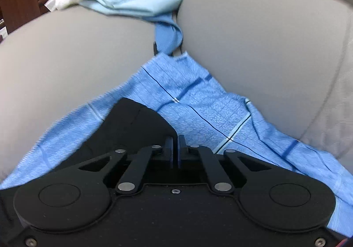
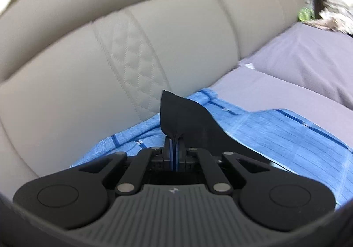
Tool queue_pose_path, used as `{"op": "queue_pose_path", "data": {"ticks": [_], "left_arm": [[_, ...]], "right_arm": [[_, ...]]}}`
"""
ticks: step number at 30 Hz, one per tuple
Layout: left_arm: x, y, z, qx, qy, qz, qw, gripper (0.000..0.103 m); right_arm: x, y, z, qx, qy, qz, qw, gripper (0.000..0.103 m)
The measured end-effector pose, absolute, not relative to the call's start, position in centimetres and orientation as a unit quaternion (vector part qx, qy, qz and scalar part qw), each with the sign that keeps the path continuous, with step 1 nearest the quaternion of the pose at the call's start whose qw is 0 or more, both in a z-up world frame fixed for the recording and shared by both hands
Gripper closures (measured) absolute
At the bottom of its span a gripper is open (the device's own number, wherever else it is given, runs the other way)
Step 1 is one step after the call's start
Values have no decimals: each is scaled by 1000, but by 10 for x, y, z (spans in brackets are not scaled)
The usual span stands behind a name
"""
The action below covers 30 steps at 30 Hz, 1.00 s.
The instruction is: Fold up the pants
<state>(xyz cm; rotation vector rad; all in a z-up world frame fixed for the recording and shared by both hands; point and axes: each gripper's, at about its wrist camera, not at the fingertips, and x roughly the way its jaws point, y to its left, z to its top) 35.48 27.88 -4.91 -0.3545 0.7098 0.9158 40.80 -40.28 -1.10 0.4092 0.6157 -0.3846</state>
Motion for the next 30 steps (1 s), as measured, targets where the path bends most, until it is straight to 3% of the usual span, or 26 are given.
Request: {"op": "queue_pose_path", "data": {"ticks": [7, 12, 22, 30], "left_arm": [[227, 263, 9, -179, 284, 378, 863, 100], [142, 241, 23, -143, 268, 365, 880, 100], [64, 236, -29, -152, 352, 368, 847, 100], [54, 237, -59, -119, 383, 397, 825, 101]], "right_arm": [[287, -415, 0, 183, 247, -256, 917, 99], [200, -423, -20, 218, 256, -308, 890, 100], [115, -417, -50, 184, 288, -390, 855, 99], [114, -418, -74, 137, 341, -397, 841, 99]]}}
